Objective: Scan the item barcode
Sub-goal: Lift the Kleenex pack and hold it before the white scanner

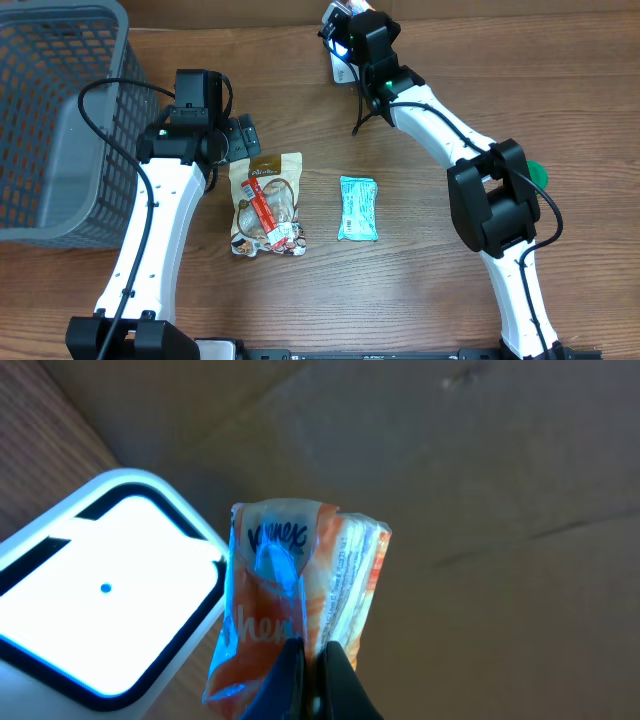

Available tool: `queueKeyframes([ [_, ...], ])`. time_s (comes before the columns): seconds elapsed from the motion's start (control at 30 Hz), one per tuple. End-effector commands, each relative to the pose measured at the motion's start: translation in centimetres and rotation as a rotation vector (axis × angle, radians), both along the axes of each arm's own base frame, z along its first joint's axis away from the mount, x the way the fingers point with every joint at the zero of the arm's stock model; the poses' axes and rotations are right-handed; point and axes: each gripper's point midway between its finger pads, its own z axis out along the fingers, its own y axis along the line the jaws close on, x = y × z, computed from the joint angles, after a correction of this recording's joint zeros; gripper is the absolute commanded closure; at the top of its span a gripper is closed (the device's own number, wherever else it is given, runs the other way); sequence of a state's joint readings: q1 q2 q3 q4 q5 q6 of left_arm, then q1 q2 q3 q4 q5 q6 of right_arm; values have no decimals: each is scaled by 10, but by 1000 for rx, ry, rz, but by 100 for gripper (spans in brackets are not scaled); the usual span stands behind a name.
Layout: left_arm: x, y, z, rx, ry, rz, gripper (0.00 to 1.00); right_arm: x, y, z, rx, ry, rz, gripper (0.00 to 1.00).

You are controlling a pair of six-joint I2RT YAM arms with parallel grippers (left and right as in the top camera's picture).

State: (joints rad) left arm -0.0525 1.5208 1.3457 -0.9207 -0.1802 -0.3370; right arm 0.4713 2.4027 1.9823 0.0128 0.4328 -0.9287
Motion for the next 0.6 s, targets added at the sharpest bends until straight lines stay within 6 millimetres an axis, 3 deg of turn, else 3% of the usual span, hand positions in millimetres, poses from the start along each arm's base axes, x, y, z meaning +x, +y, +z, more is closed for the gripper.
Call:
queueKeyframes([
  [0.0, 3, -2, 7, 5, -19, -5, 0, 4, 12, 1, -47, -33, 79, 97],
  [0.1, 3, -2, 7, 5, -19, -5, 0, 3, 20, -2, -123, -47, 118, 97],
  [0.33, 3, -2, 7, 5, -19, -5, 0, 3, 22, -31, -222, -3, 147, 97],
  [0.57, 3, -1, 7, 5, -19, -4, 1, 1, 24, -38, -228, 12, 152, 96],
])
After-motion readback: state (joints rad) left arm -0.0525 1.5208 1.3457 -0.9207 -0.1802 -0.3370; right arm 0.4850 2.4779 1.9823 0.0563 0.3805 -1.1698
